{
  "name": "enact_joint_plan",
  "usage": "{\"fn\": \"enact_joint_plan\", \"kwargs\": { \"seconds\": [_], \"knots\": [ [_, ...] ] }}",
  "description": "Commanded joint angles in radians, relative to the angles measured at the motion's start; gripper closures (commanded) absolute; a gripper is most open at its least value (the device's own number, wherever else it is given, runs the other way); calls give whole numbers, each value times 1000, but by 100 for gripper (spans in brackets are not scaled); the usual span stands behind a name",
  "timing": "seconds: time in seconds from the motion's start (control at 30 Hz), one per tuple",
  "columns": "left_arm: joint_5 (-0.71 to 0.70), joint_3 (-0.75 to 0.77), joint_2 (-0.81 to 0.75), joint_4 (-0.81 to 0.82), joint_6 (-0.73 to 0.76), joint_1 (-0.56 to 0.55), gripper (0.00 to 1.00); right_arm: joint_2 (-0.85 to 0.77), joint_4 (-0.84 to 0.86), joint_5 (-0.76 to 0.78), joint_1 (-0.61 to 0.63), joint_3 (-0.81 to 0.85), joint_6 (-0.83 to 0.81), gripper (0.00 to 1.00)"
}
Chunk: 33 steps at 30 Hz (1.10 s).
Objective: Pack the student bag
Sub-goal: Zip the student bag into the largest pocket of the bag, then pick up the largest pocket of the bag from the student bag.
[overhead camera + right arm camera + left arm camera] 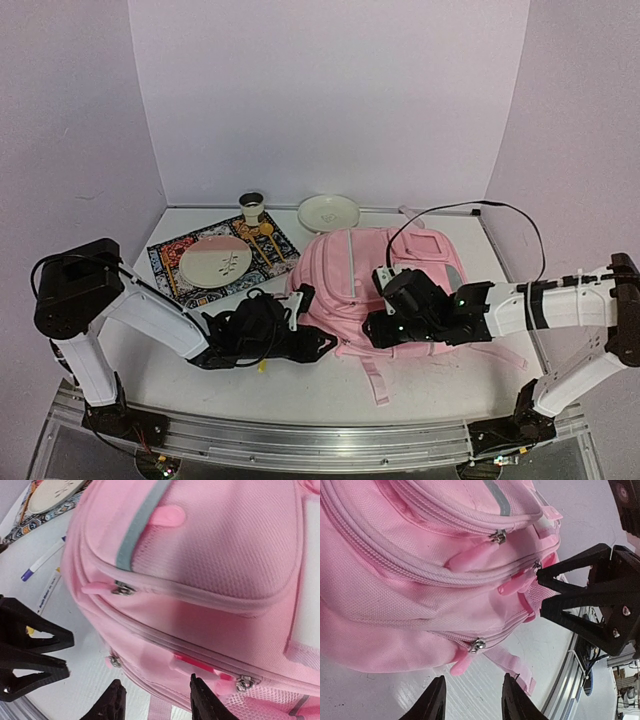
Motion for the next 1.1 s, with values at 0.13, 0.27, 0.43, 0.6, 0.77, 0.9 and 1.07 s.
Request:
{"fn": "enact_joint_plan", "kwargs": {
  "seconds": [0.13,0.27,0.43,0.6,0.77,0.9,1.07],
  "knots": [
    [127,24,49,40,308,-2,61,1,-53,86,-2,-17,67,53],
    [143,41,85,48,373,-1,62,16,-52,85,-2,-16,77,52],
    [137,68,121,63,431,-2,64,7,-50,87,-3,-16,75,51],
    [102,83,147,93,458,-1,66,3,-45,84,-2,-16,72,51],
    [94,106,181,107,462,-1,66,6,-40,75,-1,-16,68,51],
    [91,117,200,111,463,-2,67,5,-36,71,-1,-15,62,51],
    [5,99,190,112,452,0,67,-6,-36,65,-2,-18,58,51]
  ]
}}
